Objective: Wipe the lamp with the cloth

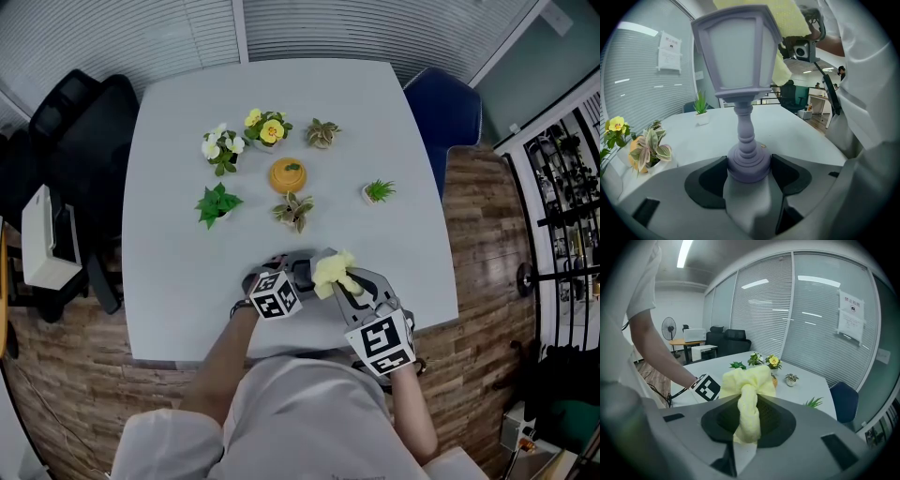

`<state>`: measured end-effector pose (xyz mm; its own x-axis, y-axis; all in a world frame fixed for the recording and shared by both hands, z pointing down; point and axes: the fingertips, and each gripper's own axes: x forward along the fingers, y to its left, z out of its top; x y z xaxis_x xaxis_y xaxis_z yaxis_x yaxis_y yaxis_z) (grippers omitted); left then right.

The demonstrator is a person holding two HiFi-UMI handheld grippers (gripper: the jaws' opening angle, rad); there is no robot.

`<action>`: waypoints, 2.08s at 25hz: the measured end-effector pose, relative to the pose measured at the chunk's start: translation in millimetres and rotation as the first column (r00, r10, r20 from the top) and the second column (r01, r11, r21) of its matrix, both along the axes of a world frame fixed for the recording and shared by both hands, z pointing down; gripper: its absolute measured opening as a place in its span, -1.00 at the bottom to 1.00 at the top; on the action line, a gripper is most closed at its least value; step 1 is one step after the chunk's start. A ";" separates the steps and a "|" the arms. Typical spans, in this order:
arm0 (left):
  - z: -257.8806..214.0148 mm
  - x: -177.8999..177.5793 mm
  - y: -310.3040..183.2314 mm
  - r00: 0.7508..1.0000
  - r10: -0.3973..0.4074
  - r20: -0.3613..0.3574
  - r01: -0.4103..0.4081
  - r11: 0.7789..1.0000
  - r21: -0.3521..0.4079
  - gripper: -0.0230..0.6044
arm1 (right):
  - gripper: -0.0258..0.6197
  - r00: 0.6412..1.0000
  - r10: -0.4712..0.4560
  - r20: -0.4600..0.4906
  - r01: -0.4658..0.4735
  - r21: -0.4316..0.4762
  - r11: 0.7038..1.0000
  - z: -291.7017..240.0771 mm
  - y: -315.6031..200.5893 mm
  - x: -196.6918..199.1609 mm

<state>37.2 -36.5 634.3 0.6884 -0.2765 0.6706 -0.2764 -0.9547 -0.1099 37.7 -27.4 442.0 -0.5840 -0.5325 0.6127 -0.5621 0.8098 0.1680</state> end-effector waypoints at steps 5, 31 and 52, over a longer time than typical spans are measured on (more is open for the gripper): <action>0.2 -0.4 -0.8 1.000 0.000 -0.001 0.000 1.000 -0.001 0.04 | -0.69 1.000 0.012 0.007 -0.012 -0.027 1.000 4.8 1.0 5.8; 0.7 -0.6 -0.4 1.000 -0.001 -0.001 0.001 1.000 -0.003 0.04 | -0.69 0.993 0.117 -0.020 -0.118 -0.150 0.982 44.5 1.3 42.6; 0.3 -0.3 -0.8 1.000 0.000 -0.001 0.000 1.000 -0.001 0.04 | -0.69 0.996 0.053 -0.068 -0.070 -0.266 0.961 81.4 15.2 25.8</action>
<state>36.9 -37.3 634.6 0.6890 -0.2754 0.6704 -0.2760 -0.9550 -0.1087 63.6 -12.1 523.4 -0.5133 -0.3779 0.7705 -0.6079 0.7939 -0.0156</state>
